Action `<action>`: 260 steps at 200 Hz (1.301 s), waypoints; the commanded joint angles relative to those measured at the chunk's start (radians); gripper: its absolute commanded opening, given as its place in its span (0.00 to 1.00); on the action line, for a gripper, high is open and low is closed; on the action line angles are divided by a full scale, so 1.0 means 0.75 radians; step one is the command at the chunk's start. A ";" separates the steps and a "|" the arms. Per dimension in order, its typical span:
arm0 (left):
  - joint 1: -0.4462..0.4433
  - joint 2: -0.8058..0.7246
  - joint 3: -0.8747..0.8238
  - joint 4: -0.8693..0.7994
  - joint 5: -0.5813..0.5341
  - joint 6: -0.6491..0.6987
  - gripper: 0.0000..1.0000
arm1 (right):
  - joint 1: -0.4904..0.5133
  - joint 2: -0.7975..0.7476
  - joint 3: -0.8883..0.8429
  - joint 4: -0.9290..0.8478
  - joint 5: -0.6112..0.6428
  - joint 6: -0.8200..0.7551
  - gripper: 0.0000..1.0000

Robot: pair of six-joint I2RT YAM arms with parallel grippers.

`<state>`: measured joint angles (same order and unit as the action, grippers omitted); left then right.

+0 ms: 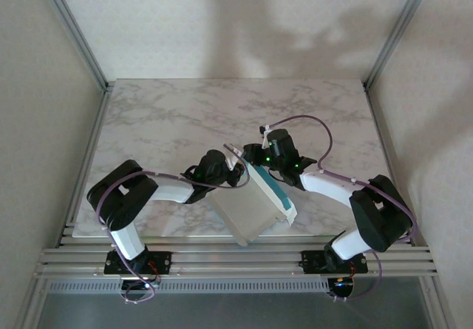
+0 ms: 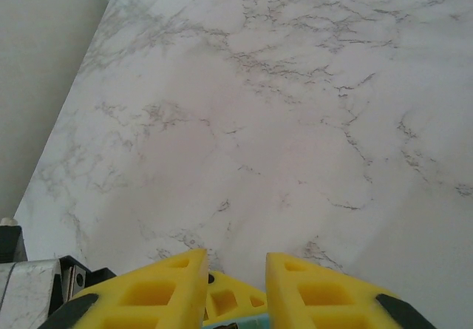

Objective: Fold the paper box

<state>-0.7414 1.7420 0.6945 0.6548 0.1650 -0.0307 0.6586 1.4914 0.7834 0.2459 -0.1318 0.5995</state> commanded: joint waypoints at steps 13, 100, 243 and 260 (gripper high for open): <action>0.023 -0.020 -0.049 0.089 -0.131 -0.010 0.07 | 0.032 -0.003 0.004 -0.202 -0.109 0.009 0.27; 0.022 -0.068 -0.122 0.115 -0.248 -0.069 0.10 | -0.090 -0.258 0.135 -0.525 -0.264 -0.030 0.51; 0.022 -0.452 -0.335 0.028 -0.230 -0.186 0.41 | -0.253 -0.572 0.207 -1.102 -0.094 -0.168 0.57; 0.021 -0.511 -0.333 -0.052 -0.137 -0.242 0.41 | -0.258 -0.595 0.216 -1.161 -0.052 -0.145 0.56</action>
<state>-0.7315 1.4185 0.4572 0.7017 -0.0349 -0.1459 0.4751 1.0843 0.9054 -0.5430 -0.2268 0.4896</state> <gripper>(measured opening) 0.413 0.570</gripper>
